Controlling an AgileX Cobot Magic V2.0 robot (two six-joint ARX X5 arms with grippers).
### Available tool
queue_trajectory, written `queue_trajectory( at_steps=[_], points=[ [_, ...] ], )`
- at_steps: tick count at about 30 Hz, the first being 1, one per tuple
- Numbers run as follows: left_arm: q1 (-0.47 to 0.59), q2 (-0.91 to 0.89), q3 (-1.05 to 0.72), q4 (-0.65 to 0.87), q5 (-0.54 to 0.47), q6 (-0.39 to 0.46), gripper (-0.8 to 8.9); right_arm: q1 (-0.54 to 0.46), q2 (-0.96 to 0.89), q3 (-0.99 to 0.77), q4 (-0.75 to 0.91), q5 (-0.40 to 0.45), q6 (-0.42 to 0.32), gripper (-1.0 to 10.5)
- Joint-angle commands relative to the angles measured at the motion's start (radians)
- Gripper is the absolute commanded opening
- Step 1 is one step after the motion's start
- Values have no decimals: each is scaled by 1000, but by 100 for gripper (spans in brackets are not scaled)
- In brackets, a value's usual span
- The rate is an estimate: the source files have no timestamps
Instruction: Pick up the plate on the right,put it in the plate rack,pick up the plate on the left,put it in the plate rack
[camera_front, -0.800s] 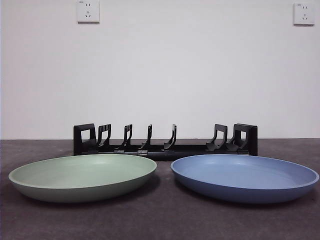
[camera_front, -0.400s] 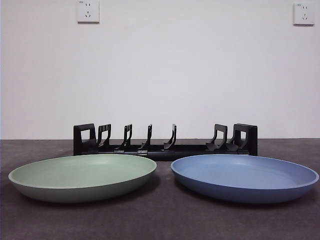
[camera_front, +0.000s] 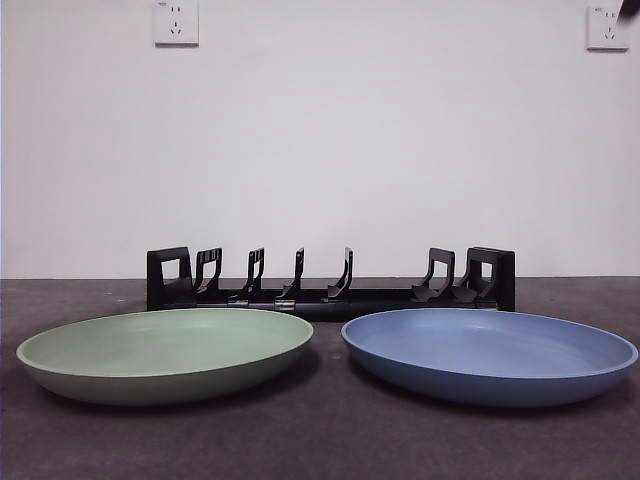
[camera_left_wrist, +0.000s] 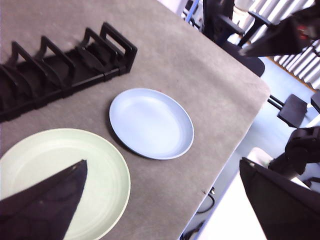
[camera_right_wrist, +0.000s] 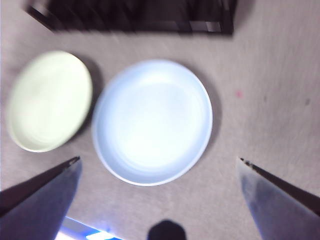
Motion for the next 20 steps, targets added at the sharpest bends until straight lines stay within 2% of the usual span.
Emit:
queue_trajectory(
  at_steps=[1, 6, 15, 20],
  points=[
    [-16, 11, 3, 2, 4, 27, 628, 23, 129, 1, 24, 7, -3, 564],
    [-52, 23, 3, 2, 4, 41, 628, 83, 386, 1, 95, 121, -4, 564],
    [-64, 30, 3, 2, 3, 42, 628, 133, 549, 1, 189, 158, 0, 556],
    [-64, 32, 3, 2, 3, 41, 628, 158, 603, 1, 215, 181, 1, 469]
  ],
)
